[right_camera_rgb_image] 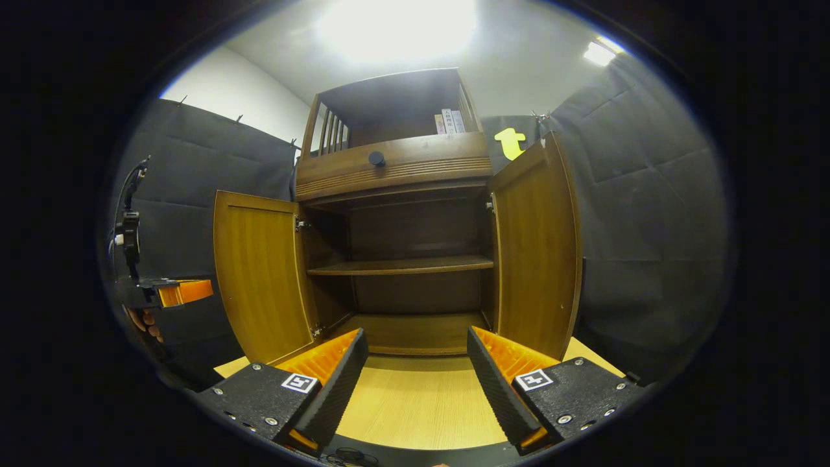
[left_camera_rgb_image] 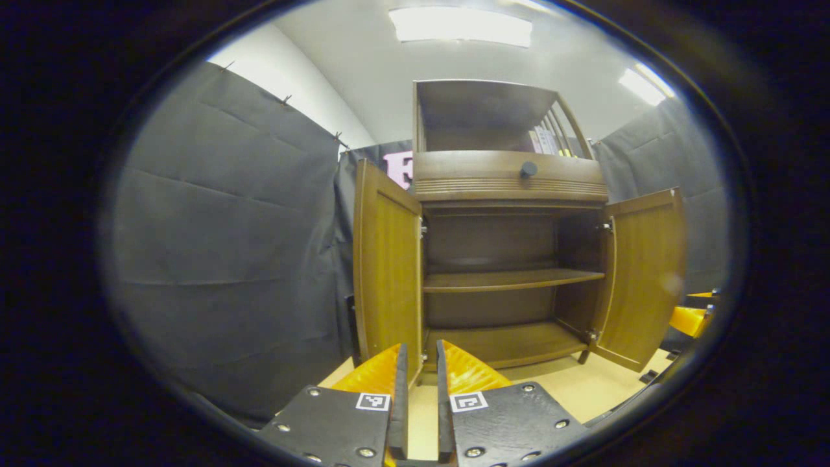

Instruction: Open the right door of the double-door shoe cabinet with the right hand, and open the left door with the left hand.

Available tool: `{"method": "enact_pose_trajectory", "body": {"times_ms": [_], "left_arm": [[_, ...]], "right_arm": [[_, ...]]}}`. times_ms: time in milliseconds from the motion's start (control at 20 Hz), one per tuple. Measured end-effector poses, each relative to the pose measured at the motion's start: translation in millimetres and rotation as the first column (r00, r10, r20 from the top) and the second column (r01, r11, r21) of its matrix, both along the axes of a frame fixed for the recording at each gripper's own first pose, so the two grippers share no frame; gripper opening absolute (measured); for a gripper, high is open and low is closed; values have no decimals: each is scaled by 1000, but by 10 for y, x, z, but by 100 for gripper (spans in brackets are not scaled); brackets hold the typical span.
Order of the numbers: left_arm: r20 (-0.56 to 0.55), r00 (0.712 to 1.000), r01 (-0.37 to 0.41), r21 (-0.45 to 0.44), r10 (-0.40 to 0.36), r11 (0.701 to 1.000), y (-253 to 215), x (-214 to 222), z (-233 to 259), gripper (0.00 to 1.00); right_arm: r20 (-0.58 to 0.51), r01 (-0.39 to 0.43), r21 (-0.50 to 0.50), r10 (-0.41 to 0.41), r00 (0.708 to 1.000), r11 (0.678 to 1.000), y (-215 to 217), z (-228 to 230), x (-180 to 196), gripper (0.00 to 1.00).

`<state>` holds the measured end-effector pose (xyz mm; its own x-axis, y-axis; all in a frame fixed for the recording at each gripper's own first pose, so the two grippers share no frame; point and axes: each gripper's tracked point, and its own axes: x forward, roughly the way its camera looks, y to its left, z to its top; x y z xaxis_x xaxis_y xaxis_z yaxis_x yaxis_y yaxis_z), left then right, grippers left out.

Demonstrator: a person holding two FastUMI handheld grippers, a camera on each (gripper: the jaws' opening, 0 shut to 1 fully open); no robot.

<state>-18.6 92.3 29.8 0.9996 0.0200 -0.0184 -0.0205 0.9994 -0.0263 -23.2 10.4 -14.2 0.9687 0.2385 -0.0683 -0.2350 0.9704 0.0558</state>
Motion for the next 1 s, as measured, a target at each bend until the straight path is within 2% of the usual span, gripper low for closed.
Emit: {"method": "enact_pose_trajectory", "body": {"times_ms": [50, 100, 550, 1000], "left_arm": [[-3, 1000, 9, 1, -9, 1000, -62, -43, -24, 19], [-3, 1000, 14, 4, -14, 1000, -132, -79, -33, 13], [-22, 998, 56, 0, -56, 998, -476, -283, -234, 13], [-37, 997, 65, -39, -66, 997, -584, -406, -388, 82]], "right_arm": [[3, 2, -1, -2, 1000, 1000, -14, 5, -18, 94], [6, 4, -2, -4, 1000, 1000, -21, 5, -24, 94], [-6, 26, -2, -26, 1000, 1000, -102, -89, -83, 93], [-14, 31, -12, -31, 999, 999, -116, -148, -113, 95]]}}
